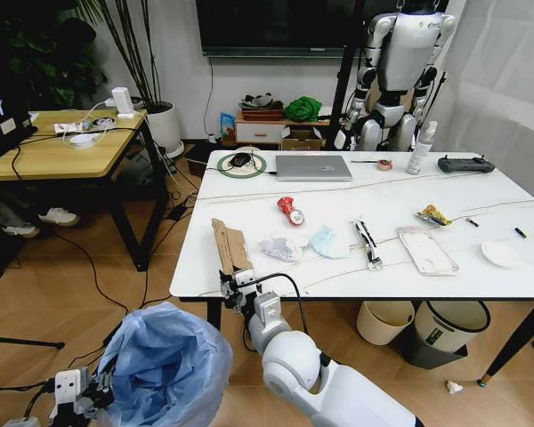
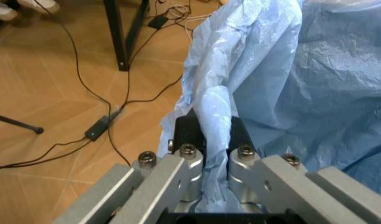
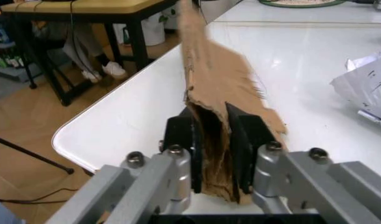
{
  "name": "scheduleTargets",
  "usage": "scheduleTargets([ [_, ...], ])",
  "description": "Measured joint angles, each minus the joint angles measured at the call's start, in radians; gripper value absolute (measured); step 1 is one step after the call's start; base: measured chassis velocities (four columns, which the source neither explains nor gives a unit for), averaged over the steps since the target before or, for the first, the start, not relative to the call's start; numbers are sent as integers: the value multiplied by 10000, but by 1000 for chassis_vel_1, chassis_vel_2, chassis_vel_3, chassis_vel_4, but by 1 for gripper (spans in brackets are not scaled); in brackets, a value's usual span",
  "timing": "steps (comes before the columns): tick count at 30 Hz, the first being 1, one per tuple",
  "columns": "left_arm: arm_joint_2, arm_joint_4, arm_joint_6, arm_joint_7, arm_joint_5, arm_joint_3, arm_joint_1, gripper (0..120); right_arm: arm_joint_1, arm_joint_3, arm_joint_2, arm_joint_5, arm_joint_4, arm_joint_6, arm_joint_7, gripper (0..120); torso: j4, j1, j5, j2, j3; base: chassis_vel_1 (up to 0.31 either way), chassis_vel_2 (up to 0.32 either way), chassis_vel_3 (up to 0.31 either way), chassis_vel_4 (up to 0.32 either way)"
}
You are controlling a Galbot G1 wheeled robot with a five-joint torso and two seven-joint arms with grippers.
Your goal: Pick up the trash bin and place the trash from the table into it.
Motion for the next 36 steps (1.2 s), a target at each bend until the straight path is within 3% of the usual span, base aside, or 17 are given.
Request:
scheduleTargets([
  [5,21,-18,0,-4,0,169,-45,0,-155,268,-153,94,-33,871,-533,0,0,0,0,0,0,0,0,0,0],
  [15,175,-215,35,-107,-85,473,-65,0,-272,751,-893,1156,655,2483,-2182,0,1,0,2,0,0,0,0,0,0],
  [17,169,-254,39,-109,-91,553,-84,0,-404,771,-1397,1639,1044,2986,-2775,0,1,0,2,0,0,0,0,0,0],
  [21,65,-288,54,-112,-98,688,-247,0,-687,505,-2670,2497,1771,3972,-4259,0,-3,0,-1,0,-1,0,0,0,0],
  [29,54,-491,176,-252,-241,669,-341,0,-929,-444,-3118,2893,2005,4809,-5886,0,1,0,1,0,-1,0,0,0,0],
  [36,-13,-617,203,-277,-266,623,-285,0,-1290,-1030,-3241,2527,1779,5034,-6330,0,0,0,0,0,-1,0,0,0,0],
])
